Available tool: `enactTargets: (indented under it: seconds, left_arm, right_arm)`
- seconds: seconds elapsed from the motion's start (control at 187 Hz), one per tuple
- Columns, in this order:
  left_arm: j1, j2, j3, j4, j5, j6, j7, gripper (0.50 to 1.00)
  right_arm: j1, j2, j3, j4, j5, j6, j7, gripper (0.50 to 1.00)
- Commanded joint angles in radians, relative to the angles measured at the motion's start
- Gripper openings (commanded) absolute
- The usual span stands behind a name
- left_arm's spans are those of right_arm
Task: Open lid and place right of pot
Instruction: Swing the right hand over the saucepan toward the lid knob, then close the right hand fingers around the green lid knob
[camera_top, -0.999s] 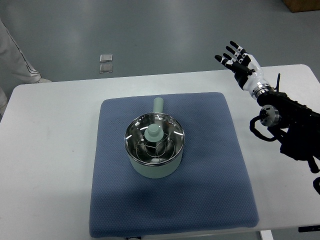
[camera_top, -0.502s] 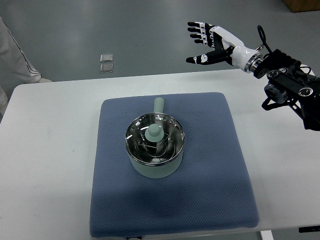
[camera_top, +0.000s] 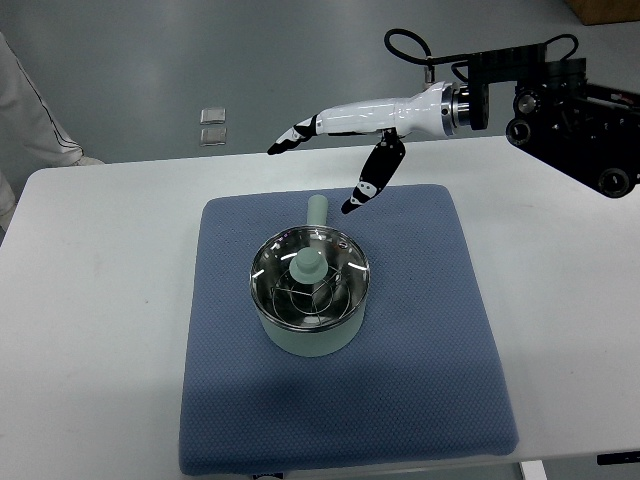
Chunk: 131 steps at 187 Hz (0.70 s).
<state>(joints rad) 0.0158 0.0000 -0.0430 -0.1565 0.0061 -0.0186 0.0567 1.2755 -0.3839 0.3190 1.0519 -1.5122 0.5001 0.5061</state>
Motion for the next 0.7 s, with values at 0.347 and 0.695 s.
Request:
enactTargets:
  seconds: [0.347,0.695]
  left_arm:
    - [0.001,0.0,0.0,0.0,0.0,0.0,0.0,1.0]
    - [0.0,0.0,0.0,0.0,0.0,0.0,0.0,1.0]
  right_arm:
    - [0.222,0.079,-0.307,0.088,-0.154,0.0,0.025,0.913]
    - [0.22,0.126,-0.327,0.085,-0.186,-0.008,0.022,0.907]
